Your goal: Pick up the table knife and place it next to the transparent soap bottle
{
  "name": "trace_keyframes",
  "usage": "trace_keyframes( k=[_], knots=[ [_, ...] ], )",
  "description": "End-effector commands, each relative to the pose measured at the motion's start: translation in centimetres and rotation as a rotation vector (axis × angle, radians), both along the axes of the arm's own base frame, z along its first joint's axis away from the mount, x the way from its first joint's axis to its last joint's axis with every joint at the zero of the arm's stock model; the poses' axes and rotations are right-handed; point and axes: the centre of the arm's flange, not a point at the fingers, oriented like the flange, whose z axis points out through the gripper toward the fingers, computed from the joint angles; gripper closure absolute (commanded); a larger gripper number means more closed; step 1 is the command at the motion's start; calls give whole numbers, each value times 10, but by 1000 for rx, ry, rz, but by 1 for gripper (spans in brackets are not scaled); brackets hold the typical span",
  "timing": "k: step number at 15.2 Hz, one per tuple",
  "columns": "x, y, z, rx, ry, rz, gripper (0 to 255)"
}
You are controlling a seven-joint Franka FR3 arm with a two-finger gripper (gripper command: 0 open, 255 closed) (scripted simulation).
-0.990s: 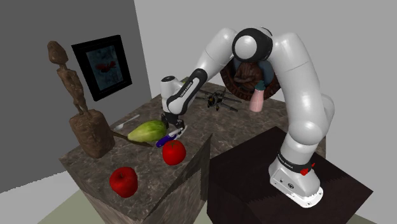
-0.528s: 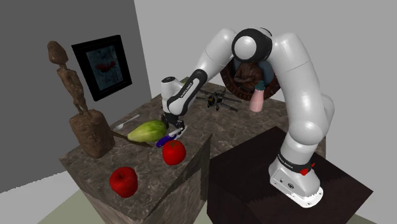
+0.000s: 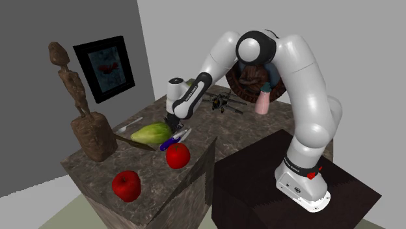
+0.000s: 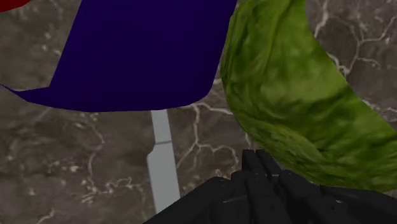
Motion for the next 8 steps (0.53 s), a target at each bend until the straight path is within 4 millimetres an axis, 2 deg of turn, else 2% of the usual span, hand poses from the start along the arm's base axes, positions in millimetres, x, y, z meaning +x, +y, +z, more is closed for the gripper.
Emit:
trace_keyframes(
  k=[1, 2, 3, 8],
  knots=[
    [-29, -9, -49, -105, 172, 27, 255],
    [1, -9, -9, -8, 12, -2, 255],
    [1, -9, -9, -8, 12, -2, 0],
    [-10, -51, 13, -91, 136, 96, 0]
  ],
)
